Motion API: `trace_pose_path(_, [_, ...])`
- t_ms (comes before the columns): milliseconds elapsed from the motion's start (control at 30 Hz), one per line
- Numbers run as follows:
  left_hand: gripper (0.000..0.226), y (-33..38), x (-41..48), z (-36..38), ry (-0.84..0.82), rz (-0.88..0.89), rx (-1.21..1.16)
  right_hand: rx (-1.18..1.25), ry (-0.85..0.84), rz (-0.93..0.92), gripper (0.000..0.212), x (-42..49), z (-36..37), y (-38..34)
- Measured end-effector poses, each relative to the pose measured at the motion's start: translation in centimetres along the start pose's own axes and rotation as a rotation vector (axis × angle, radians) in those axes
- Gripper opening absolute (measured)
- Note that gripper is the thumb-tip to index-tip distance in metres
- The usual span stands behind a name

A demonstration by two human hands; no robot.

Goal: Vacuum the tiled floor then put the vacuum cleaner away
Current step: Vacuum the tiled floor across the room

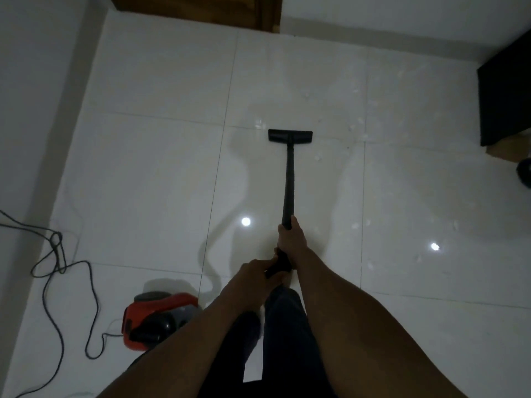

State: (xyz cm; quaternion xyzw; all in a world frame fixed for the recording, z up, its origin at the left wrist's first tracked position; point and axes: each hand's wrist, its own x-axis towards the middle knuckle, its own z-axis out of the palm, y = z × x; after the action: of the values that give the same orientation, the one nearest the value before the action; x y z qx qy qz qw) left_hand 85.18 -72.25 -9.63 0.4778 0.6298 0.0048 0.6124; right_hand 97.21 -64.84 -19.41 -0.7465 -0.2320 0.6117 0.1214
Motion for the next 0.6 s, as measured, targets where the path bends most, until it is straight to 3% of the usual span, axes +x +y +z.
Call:
trace_pose_path(200, [0.05,4.0,6.5,-5.5,-0.047,0.025,0.045,0.052,0.03,0.001,0.057,5.2,-1.0,-7.0])
trace_pose_path(333, [0.048,7.5,11.4,-7.4,-0.056,0.022,-0.018,-0.066,0.027,-0.041,0.066,9.6,-2.9,-12.0])
trace_pose_path(500, [0.071,12.9,17.2,-9.3,-0.059,-0.019,-0.088,-0.155,0.008,-0.088,0.067,14.3,-5.8,-18.1])
trace_pose_path(600, [0.069,16.1,21.1,-10.9,-0.029,-0.068,-0.173,-0.15,0.003,-0.065,0.066,17.5,-7.2,-22.1])
